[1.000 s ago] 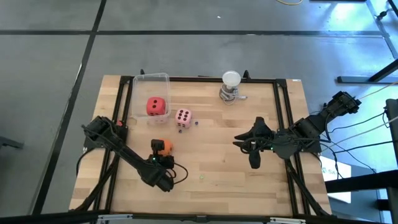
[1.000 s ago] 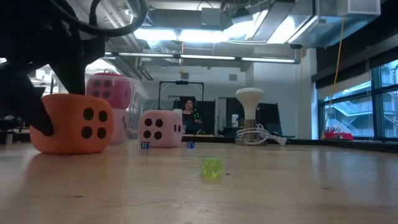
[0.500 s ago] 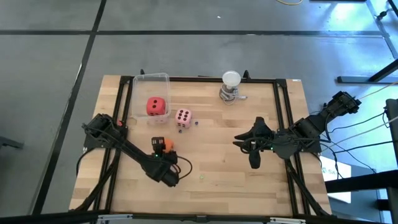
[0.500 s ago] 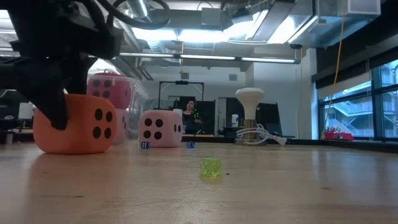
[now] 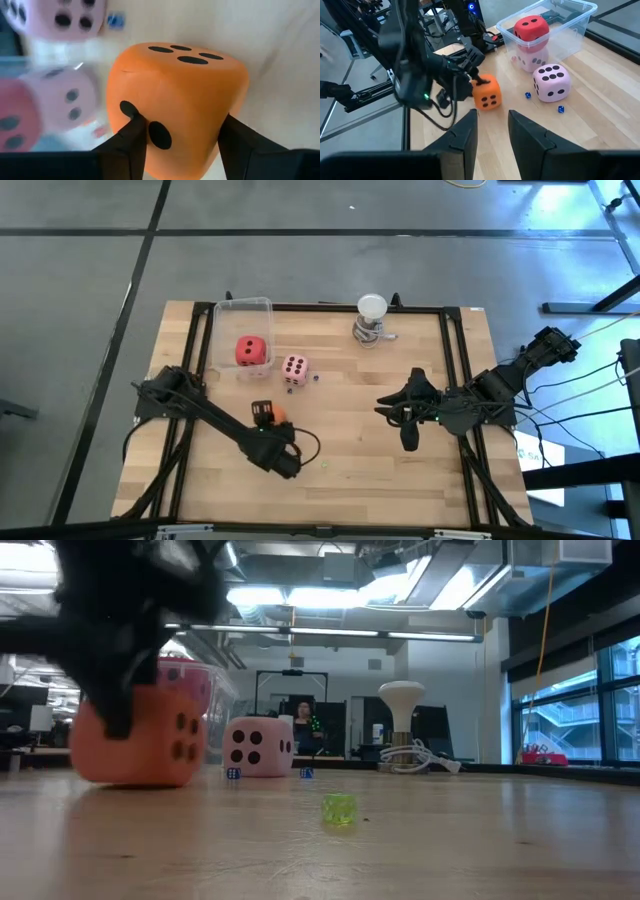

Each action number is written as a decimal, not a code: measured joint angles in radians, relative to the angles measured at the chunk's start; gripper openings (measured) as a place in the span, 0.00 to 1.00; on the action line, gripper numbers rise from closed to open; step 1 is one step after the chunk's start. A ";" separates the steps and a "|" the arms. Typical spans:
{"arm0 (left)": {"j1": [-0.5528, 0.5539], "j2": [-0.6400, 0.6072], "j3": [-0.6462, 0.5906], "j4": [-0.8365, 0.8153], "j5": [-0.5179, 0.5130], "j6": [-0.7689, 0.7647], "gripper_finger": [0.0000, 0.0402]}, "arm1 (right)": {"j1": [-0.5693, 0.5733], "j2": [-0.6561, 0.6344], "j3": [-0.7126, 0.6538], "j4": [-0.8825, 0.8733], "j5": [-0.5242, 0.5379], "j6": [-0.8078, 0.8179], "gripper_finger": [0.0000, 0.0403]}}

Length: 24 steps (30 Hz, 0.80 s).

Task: Pick & Place Dice
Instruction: Put the large orange dice into the transparent bin

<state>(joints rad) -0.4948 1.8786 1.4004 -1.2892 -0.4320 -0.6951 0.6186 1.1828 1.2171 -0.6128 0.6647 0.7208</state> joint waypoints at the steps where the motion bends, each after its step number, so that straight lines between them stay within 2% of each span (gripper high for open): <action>1: 0.006 -0.019 0.011 0.007 0.006 0.004 0.42 | 0.000 0.000 0.000 0.000 0.000 0.000 0.27; 7: 0.047 -0.148 0.030 -0.012 -0.011 -0.032 0.37 | 0.000 0.000 0.000 0.000 0.000 -0.004 0.27; 11: 0.074 -0.243 0.031 -0.033 -0.048 -0.092 0.29 | 0.000 0.000 0.000 0.000 0.000 -0.004 0.27; 15: 0.108 -0.349 0.031 -0.067 -0.133 -0.173 0.28 | 0.000 0.000 0.000 0.000 0.000 -0.005 0.27; 18: 0.137 -0.441 0.032 -0.072 -0.209 -0.232 0.18 | 0.000 0.000 0.000 0.000 0.000 -0.008 0.27; 22: 0.173 -0.557 0.032 -0.056 -0.302 -0.285 0.16 | 0.000 0.000 0.000 0.000 0.000 -0.011 0.27; 24: 0.192 -0.608 0.032 -0.035 -0.345 -0.286 0.10 | 0.000 0.000 0.000 0.000 0.000 -0.011 0.27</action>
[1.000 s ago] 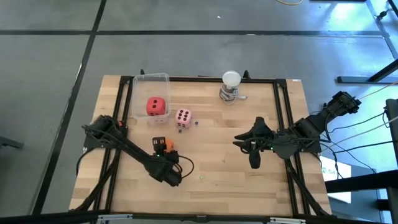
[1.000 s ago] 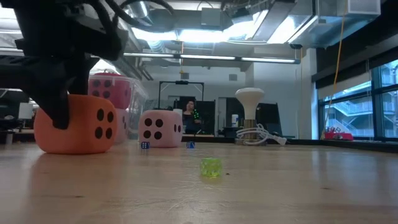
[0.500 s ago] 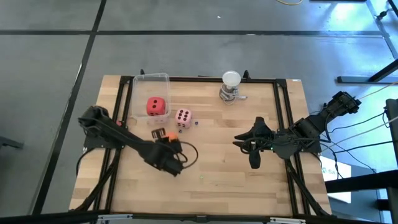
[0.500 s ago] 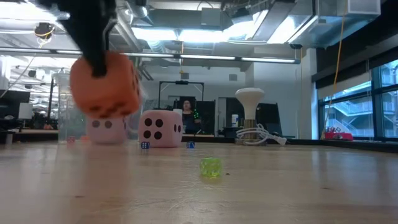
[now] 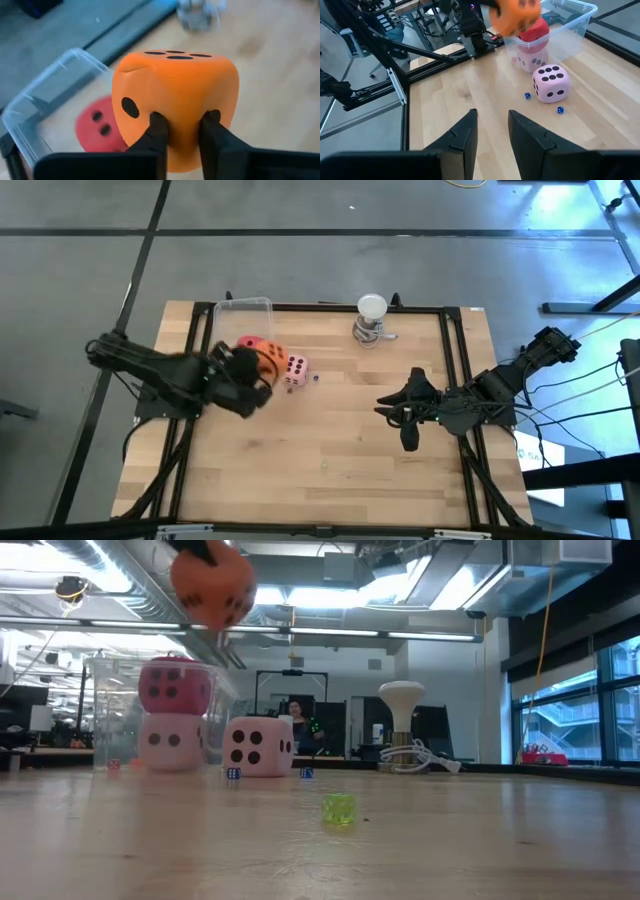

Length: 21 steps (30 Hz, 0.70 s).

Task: Pick & Place Dice
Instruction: Put the large orange dice into the transparent bin

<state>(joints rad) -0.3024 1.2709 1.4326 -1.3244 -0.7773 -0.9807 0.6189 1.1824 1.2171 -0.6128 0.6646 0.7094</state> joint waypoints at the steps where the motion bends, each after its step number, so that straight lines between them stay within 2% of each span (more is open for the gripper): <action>1: 0.011 -0.023 0.000 0.012 -0.024 0.001 0.08 | 0.000 0.000 0.000 0.000 0.000 0.000 0.27; 5: 0.082 -0.097 0.008 0.044 -0.085 0.061 0.02 | 0.000 0.000 0.000 0.000 0.000 0.003 0.27; 11: 0.301 -0.131 0.086 0.030 -0.086 0.246 0.00 | 0.000 0.000 0.000 0.001 0.000 0.008 0.27; 14: 0.438 -0.128 0.121 0.008 -0.048 0.352 0.00 | 0.000 0.000 0.000 0.007 0.000 0.009 0.27; 18: 0.629 -0.119 0.125 -0.047 0.094 0.442 0.00 | 0.000 0.000 0.000 0.008 0.000 0.009 0.27; 21: 0.729 -0.092 0.125 -0.122 0.112 0.487 0.00 | 0.000 0.000 0.000 0.008 0.000 0.012 0.27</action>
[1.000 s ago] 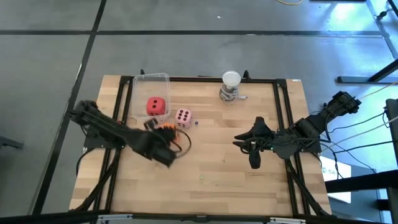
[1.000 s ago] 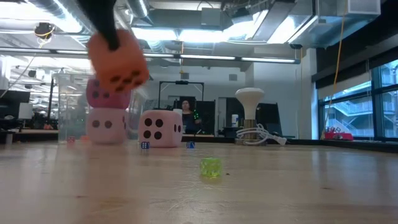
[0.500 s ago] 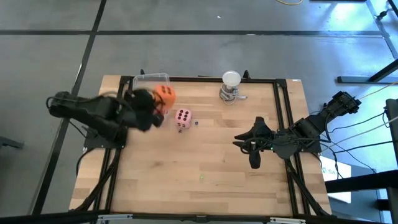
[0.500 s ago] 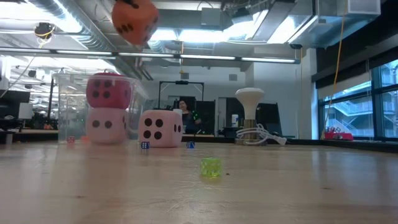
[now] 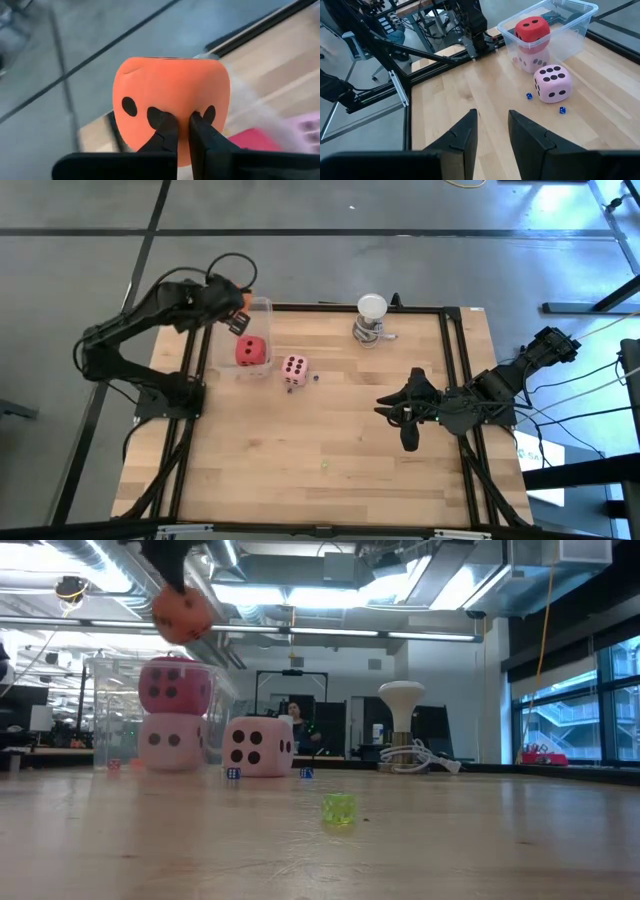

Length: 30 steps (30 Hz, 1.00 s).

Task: Pick & Place Dice
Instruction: Put the large orange dice into the transparent bin

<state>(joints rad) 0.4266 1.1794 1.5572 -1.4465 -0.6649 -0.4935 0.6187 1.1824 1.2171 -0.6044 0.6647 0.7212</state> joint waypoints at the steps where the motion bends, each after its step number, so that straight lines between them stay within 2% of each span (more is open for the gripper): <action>1: 0.024 0.009 -0.001 -0.009 0.003 0.019 0.00 | 0.000 0.000 0.000 0.000 0.000 0.000 0.27; 10: 0.135 0.126 -0.001 0.028 0.075 0.162 0.00 | 0.000 0.000 0.000 0.000 0.000 0.000 0.27; 22: 0.161 0.280 -0.004 0.030 0.115 0.287 0.00 | 0.000 0.000 0.000 0.000 0.000 0.043 0.27; 27: 0.162 0.275 -0.083 0.053 0.194 0.328 0.00 | 0.000 0.000 0.000 0.000 0.000 0.056 0.27; 30: 0.166 0.265 -0.147 0.053 0.182 0.333 0.00 | 0.000 0.000 0.000 0.010 0.000 0.056 0.27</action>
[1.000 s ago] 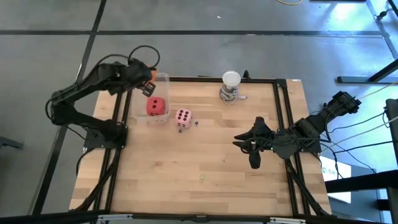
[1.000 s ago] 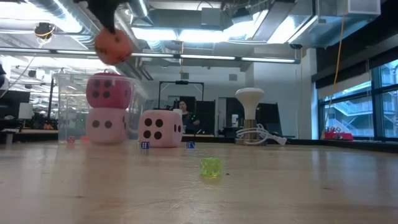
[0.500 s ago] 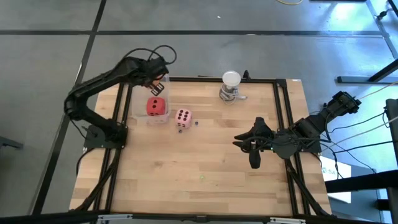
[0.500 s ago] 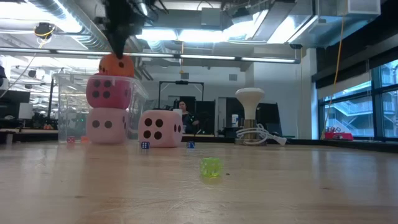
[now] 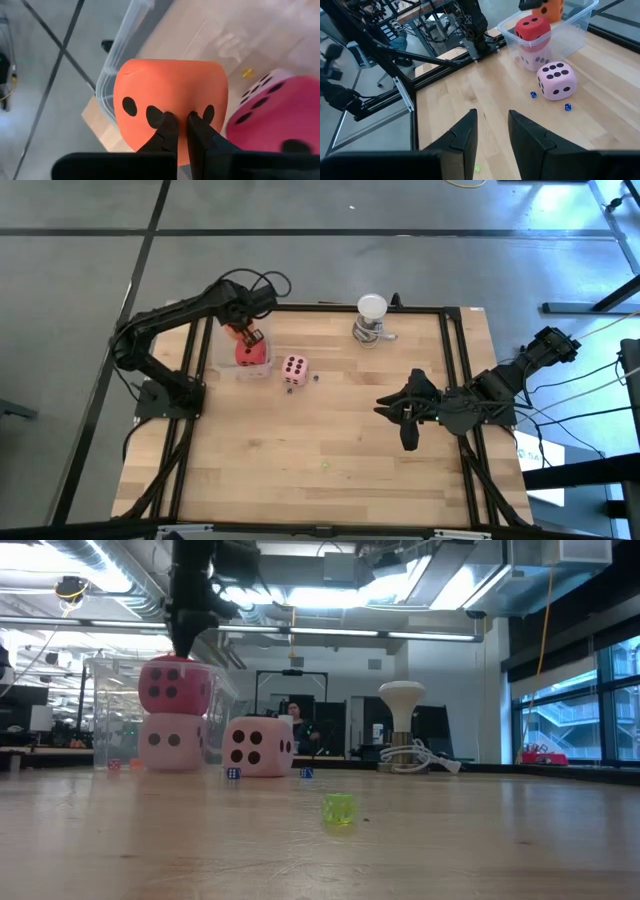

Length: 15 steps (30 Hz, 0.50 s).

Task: Pick & Place Dice
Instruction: Put the large orange dice into the transparent bin

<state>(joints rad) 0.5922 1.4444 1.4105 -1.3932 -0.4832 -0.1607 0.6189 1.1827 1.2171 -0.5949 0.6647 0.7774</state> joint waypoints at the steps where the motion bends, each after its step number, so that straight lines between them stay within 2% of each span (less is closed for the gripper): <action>1: 0.000 -0.004 -0.017 0.002 -0.003 0.000 0.00 | 0.000 0.000 0.000 0.004 0.000 0.000 0.27; 6: 0.000 -0.012 -0.081 0.037 -0.010 0.001 0.00 | 0.000 0.000 0.000 0.008 0.000 0.000 0.27; 15: 0.000 -0.013 -0.164 0.131 0.036 0.020 0.00 | 0.000 0.000 0.000 0.012 0.000 0.001 0.27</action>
<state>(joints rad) 0.5919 1.4319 1.2470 -1.2618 -0.4473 -0.1403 0.6188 1.1828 1.2171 -0.5827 0.6647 0.7781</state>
